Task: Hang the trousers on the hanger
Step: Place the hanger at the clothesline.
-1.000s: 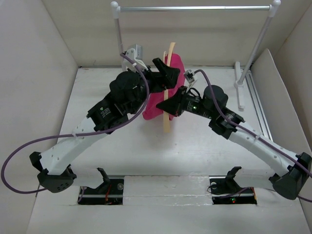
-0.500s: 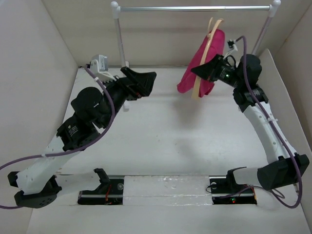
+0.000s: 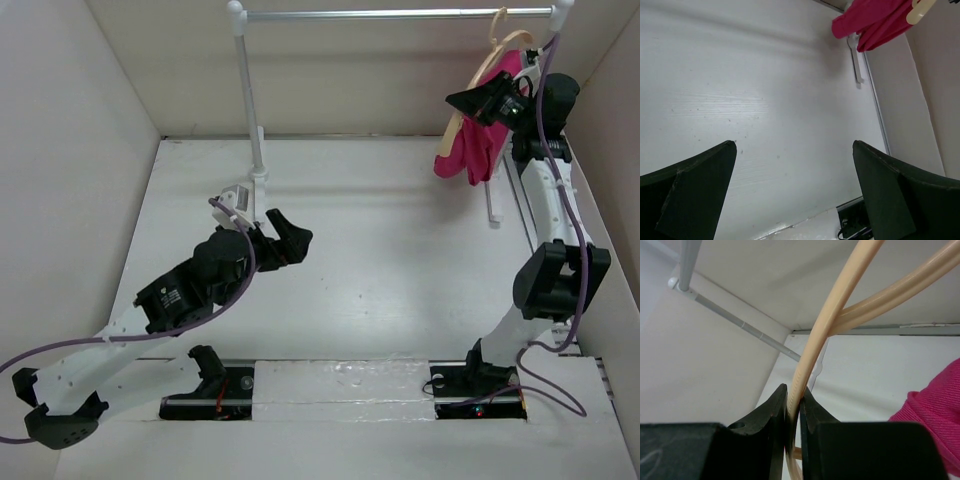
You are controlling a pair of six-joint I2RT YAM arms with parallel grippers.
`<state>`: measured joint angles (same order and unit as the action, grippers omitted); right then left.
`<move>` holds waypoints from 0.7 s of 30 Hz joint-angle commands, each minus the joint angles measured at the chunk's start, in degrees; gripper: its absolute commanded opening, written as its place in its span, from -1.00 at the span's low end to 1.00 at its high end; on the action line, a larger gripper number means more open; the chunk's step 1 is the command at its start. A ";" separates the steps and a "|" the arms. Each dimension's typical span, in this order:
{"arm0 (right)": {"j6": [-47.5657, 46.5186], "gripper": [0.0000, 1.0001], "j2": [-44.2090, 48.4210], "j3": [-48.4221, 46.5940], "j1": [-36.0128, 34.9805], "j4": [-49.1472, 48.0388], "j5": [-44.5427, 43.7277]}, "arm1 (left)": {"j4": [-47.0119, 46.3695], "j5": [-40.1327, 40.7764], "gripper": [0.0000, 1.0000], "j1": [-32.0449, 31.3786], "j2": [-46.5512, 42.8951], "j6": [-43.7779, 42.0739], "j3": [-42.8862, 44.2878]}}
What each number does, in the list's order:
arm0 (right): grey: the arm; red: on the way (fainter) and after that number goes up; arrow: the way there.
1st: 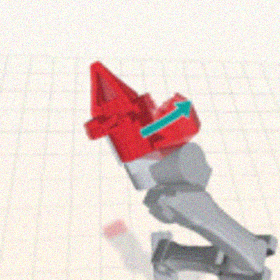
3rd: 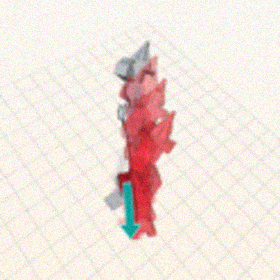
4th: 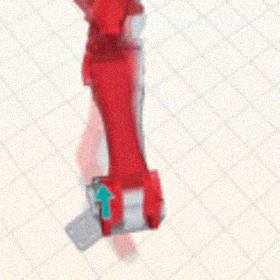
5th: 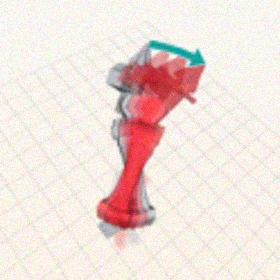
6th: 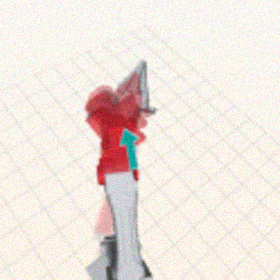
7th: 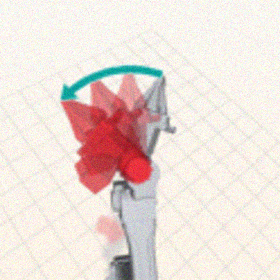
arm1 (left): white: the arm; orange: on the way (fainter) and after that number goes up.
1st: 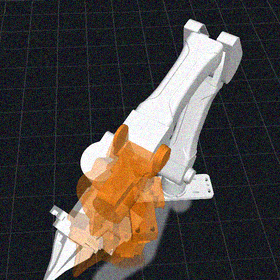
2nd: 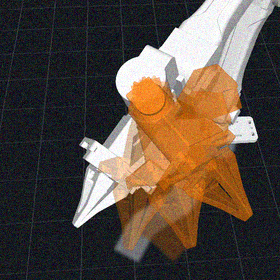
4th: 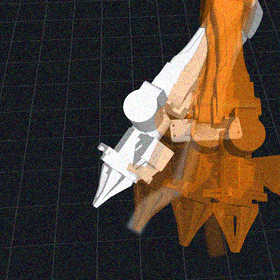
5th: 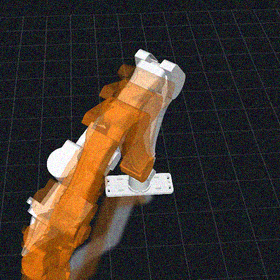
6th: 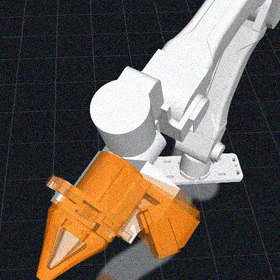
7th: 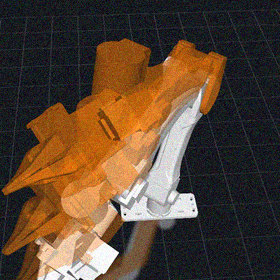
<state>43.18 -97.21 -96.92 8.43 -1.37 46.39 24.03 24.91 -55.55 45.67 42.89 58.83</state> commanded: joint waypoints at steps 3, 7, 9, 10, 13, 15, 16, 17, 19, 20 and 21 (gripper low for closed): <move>0.67 -1.00 -0.70 -9.86 1.15 -21.22 5.02 | 0.49 -0.38 0.98 -0.26 -1.64 3.77 -0.73; 5.06 -1.00 -1.67 -9.95 2.30 -25.87 6.34 | 0.49 -1.52 0.98 -0.26 -1.72 4.92 -2.49; 5.95 -1.00 -0.44 -9.08 2.30 -27.63 6.96 | -0.30 -2.23 0.98 -0.26 -1.90 5.36 -3.54; 5.69 -1.00 0.17 -8.03 1.60 -27.64 7.05 | -0.56 -2.40 0.98 -0.26 -1.81 5.71 -3.81; 6.30 -1.00 1.58 -6.61 1.07 -28.78 7.05 | -1.62 -2.93 0.98 -0.26 -0.77 5.54 -4.25; 6.92 -1.00 0.80 -7.13 1.07 -29.48 6.96 | -1.80 -2.93 0.98 -0.26 -0.06 5.18 -3.81; 7.18 -1.00 0.27 -7.83 1.07 -29.14 6.87 | -1.80 -2.93 0.98 -0.26 0.55 4.75 -3.55; 7.62 -1.00 -0.43 -9.32 1.07 -28.96 6.70 | -2.23 -2.93 0.98 -0.26 0.91 4.57 -3.46; 9.19 -1.00 -3.06 -11.00 1.07 -29.83 6.61 | -2.32 -2.93 0.98 -0.26 1.61 4.30 -2.84; 9.55 -1.00 -3.86 -12.14 1.59 -30.01 6.43 | -2.24 -2.85 0.98 -0.26 1.70 4.30 -2.75; 9.73 -1.00 -4.56 -12.41 1.59 -29.92 6.17 | -2.32 -2.85 0.98 -0.26 1.88 4.30 -2.75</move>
<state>55.31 -102.21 -102.21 9.43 -15.62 53.28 23.49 22.22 -55.55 47.46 47.44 54.72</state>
